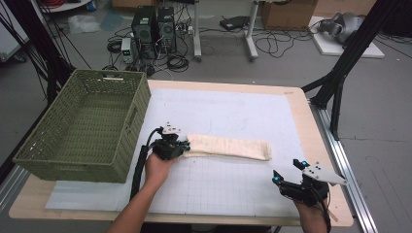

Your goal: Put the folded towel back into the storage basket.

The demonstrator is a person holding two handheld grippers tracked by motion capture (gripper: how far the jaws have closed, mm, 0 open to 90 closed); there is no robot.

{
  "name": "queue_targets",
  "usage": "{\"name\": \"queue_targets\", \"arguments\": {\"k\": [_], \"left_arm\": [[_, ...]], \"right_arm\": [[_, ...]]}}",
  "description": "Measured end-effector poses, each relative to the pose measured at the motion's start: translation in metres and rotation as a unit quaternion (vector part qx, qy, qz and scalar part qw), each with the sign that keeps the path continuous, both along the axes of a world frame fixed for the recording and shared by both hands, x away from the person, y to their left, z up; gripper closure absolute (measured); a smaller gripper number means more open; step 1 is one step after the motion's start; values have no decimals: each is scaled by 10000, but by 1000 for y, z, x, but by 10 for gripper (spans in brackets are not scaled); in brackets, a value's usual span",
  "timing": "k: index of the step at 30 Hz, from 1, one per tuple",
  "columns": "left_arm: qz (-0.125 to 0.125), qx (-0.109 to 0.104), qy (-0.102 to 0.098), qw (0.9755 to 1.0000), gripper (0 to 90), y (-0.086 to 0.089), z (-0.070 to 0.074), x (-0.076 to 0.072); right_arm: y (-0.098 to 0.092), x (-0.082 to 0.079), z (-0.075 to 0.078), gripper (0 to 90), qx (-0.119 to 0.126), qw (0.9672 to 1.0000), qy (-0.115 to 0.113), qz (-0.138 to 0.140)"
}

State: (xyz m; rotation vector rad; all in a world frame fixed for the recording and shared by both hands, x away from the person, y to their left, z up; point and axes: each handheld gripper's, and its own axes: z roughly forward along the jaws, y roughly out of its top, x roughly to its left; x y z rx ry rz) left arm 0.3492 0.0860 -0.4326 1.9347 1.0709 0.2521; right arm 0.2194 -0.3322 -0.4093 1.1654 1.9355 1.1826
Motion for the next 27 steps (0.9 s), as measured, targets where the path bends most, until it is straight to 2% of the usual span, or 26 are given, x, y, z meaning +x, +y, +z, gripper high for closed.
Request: {"name": "queue_targets", "arguments": {"k": [2,5,6,8,9,10,11,12,14,16,18,20,21,23,25,27], "left_arm": [[-24,-166,166,9997,847,3,1,-2],[-34,-213,170,9996,802,1,3,-5],[-16,-114,182,9998,765,-1,3,-5],[-3,179,187,9997,746,-5,0,-5],[61,393,163,9991,697,-9,-2,-5],[61,393,163,9991,666,-9,-2,-5],[103,479,146,9987,600,-10,-3,-5],[190,557,154,9981,600,-13,-5,-5],[197,710,178,9971,505,-17,-8,-5],[203,881,55,9959,478,-21,-8,-8],[230,1034,-118,9943,497,-25,-9,-11],[278,1055,-308,9936,526,-26,-12,-15],[228,1006,-310,9942,577,-26,-12,-16],[183,955,-329,9947,757,-28,-12,-16],[176,880,-273,9956,782,-29,-13,-16],[224,696,-151,9972,817,-26,-13,-14]], "right_arm": [[0,0,0,172,-8,10000,27,8],[2,0,0,172,-31,10000,38,17],[2,1,0,172,-44,10000,26,36],[2,0,0,172,-33,10000,46,30],[2,0,0,173,-28,10000,35,27],[2,0,0,173,-28,10000,35,27],[2,0,0,173,-17,10000,22,24],[2,0,0,173,-17,10000,22,24],[1,1,0,173,-15,10000,12,30],[0,1,-1,173,2,10000,17,15],[0,1,-1,173,-3,10000,12,22],[1,1,-1,173,7,10000,32,15],[1,1,-1,173,7,10000,32,21],[1,1,-1,173,3,10000,43,23],[1,1,-1,173,-7,10000,44,22],[1,2,-1,173,-20,10000,48,23]]}}
